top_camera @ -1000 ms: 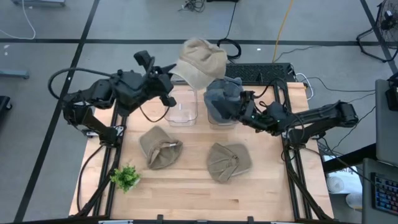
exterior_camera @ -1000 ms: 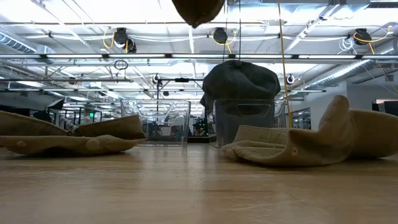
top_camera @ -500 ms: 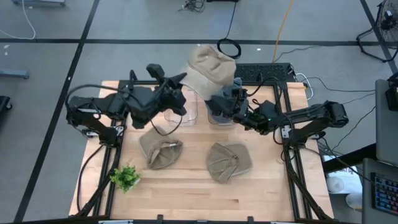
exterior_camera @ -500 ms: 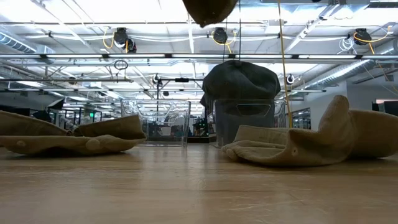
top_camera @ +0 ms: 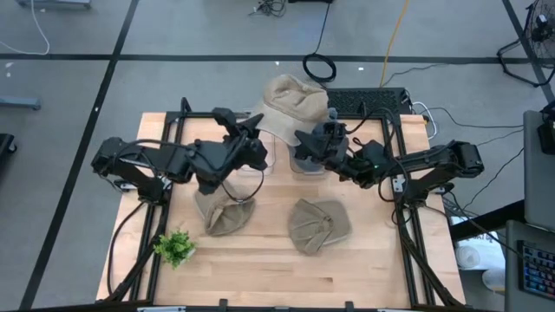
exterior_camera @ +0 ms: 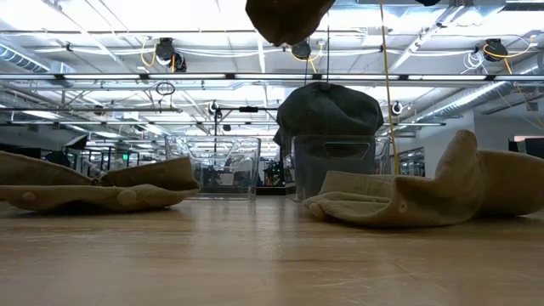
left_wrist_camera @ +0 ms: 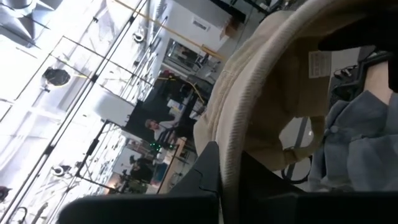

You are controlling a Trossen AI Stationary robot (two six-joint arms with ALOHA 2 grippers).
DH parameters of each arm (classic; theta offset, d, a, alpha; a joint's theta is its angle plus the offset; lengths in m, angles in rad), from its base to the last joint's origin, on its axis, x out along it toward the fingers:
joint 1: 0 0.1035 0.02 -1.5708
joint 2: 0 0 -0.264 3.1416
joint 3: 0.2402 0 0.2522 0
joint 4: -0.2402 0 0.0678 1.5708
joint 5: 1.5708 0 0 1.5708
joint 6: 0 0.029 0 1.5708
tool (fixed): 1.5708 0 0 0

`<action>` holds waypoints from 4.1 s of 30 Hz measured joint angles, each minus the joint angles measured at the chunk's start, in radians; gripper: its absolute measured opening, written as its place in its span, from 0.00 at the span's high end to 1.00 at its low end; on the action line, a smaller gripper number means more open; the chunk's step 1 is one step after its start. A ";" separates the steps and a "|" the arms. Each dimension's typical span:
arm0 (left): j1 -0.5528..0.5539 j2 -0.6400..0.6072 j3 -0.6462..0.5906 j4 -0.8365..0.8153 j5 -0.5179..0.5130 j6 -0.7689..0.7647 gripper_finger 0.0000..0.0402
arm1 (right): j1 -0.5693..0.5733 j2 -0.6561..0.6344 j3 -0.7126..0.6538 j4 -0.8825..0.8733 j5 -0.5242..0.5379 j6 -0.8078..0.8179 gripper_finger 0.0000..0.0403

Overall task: Pick & Place hat
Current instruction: Put the bottom right brown cap into the left transparent bin

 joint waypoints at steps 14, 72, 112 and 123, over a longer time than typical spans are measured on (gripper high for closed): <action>-0.026 -0.002 -0.007 -0.045 0.034 -0.181 0.76 | 0.001 -0.042 -0.001 -0.026 -0.189 -0.177 0.99; 0.040 -0.110 -0.007 -0.585 0.831 -1.028 0.14 | 0.067 -0.211 0.036 -1.185 -0.738 -0.589 1.00; 0.111 -0.111 -0.006 -0.628 1.091 -1.018 0.62 | 0.071 0.065 0.421 -1.305 -0.790 -0.744 1.00; 0.164 -0.119 -0.003 -0.632 1.211 -1.095 0.95 | 0.071 0.065 0.421 -1.349 -0.775 -0.778 0.99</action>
